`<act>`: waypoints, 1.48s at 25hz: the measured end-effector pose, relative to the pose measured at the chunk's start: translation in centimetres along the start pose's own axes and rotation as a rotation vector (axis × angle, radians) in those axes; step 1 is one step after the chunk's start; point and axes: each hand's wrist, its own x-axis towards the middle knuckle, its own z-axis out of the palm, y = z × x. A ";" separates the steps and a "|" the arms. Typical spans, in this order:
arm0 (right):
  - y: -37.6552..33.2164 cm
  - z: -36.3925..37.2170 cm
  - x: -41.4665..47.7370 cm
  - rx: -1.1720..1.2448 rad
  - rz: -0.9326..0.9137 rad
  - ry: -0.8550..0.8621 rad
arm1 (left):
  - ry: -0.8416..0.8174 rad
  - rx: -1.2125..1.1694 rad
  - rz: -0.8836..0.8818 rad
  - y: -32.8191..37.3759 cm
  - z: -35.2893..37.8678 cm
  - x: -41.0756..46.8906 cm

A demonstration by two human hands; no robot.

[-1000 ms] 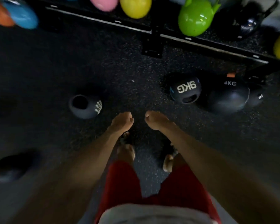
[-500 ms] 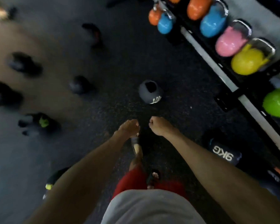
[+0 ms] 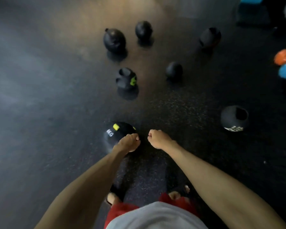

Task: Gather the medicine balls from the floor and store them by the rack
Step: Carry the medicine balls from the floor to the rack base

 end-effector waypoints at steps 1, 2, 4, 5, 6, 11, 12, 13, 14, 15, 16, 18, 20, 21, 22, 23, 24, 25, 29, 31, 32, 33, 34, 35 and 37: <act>-3.6 1.5 1.0 -0.019 -0.021 -0.020 | 0.009 -0.024 -0.036 -3.8 -0.7 -0.5; -7.1 3.2 2.0 -0.027 -0.028 -0.033 | 0.009 -0.045 -0.067 -7.6 -1.5 -0.8; -12.8 6.1 3.4 -0.039 -0.045 -0.051 | 0.008 -0.061 -0.089 -13.7 -3.2 -1.9; -15.4 7.7 3.8 -0.043 -0.044 -0.080 | 0.002 -0.063 -0.077 -16.7 -3.7 -2.7; -18.2 9.2 4.3 -0.048 -0.044 -0.097 | -0.007 -0.051 -0.062 -19.8 -4.5 -3.1; -28.0 14.2 7.8 -0.041 -0.035 -0.121 | -0.063 -0.043 -0.061 -32.5 -8.8 -2.4; -28.9 14.8 8.6 -0.041 -0.020 -0.123 | -0.067 -0.029 -0.042 -33.6 -9.4 -2.0; -29.6 15.1 9.5 -0.041 -0.005 -0.122 | -0.075 -0.016 -0.028 -34.4 -10.0 -1.3; -30.4 15.2 10.5 -0.030 0.015 -0.121 | -0.085 0.001 -0.013 -35.1 -10.9 -0.2; -31.1 15.0 11.7 -0.017 0.034 -0.117 | -0.105 0.019 -0.004 -35.8 -11.6 1.2; -31.8 14.8 13.1 0.007 0.051 -0.107 | -0.129 0.039 0.015 -36.4 -12.5 2.9; -32.4 14.9 16.3 0.061 0.072 -0.056 | -0.152 0.087 0.055 -36.7 -14.2 6.0; -33.1 14.8 18.5 0.118 0.121 -0.012 | -0.152 0.155 0.108 -36.1 -16.1 8.7; -33.4 14.6 19.4 0.164 0.166 -0.008 | -0.161 0.187 0.137 -35.8 -16.9 9.6; -33.7 14.4 20.2 0.216 0.221 -0.003 | -0.184 0.233 0.172 -35.5 -17.9 10.8; -33.9 14.1 21.0 0.254 0.269 0.002 | -0.218 0.290 0.208 -35.1 -19.1 11.9; -34.0 13.8 21.6 0.320 0.317 0.008 | -0.253 0.355 0.258 -35.0 -20.1 13.3; -34.1 13.7 22.1 0.387 0.350 0.034 | -0.285 0.410 0.295 -35.0 -20.8 14.7; -33.8 13.8 23.2 0.513 0.493 0.128 | -0.409 0.605 0.433 -33.5 -22.3 20.1; -33.7 13.9 24.4 0.604 0.607 0.187 | -0.448 0.649 0.553 -31.7 -22.5 23.3; -34.0 13.9 25.0 0.649 0.666 0.207 | -0.471 0.666 0.614 -30.9 -22.6 24.8; -34.3 13.9 25.6 0.708 0.732 0.223 | -0.508 0.684 0.664 -30.1 -22.5 26.2; -34.6 13.9 26.3 0.773 0.797 0.239 | -0.555 0.710 0.707 -29.2 -22.3 27.7; -34.8 14.2 27.2 0.829 0.861 0.252 | -0.608 0.753 0.751 -28.2 -21.9 29.0; -35.2 14.8 29.0 0.957 0.981 0.294 | -0.681 0.842 0.828 -26.9 -21.3 31.4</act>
